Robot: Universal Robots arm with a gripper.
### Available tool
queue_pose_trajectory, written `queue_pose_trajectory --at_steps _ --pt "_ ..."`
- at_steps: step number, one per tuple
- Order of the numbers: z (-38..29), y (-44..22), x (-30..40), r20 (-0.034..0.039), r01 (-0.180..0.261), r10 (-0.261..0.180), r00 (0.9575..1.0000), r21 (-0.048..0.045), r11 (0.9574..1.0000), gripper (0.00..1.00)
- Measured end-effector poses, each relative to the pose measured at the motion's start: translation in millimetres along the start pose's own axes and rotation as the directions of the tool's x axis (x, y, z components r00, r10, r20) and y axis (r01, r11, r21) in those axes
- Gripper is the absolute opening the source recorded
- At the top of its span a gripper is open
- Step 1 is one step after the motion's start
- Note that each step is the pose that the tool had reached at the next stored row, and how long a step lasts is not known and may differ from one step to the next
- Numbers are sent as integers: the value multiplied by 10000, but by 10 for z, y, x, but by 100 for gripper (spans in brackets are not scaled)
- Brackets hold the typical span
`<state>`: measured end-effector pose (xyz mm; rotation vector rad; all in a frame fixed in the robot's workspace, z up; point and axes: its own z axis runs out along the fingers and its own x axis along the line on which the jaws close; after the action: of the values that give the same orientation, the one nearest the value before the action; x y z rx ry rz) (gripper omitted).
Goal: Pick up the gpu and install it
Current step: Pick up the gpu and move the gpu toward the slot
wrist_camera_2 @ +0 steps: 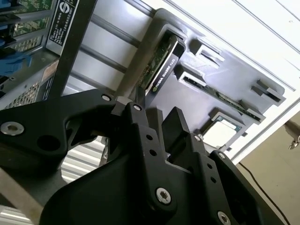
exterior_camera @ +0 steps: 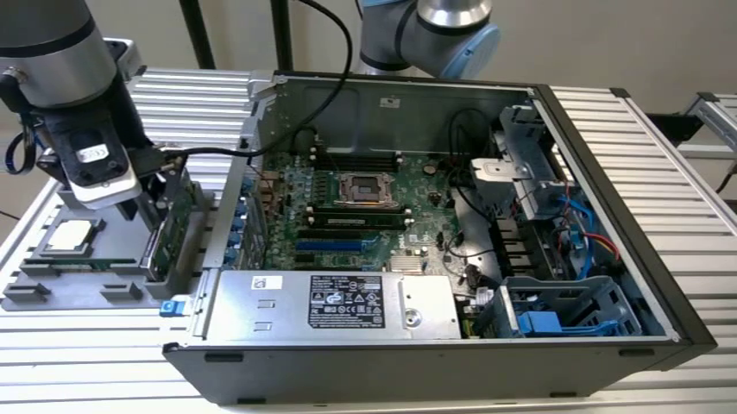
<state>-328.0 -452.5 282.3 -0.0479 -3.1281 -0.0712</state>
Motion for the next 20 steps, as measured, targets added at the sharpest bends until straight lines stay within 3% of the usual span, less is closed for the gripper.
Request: queue_pose_trajectory --at_steps 9,20 --pt "133 -6 -2 21 -392 392 9992 2 9992 100" --pt "301 -14 -4 33 -407 407 9992 17 9992 100"
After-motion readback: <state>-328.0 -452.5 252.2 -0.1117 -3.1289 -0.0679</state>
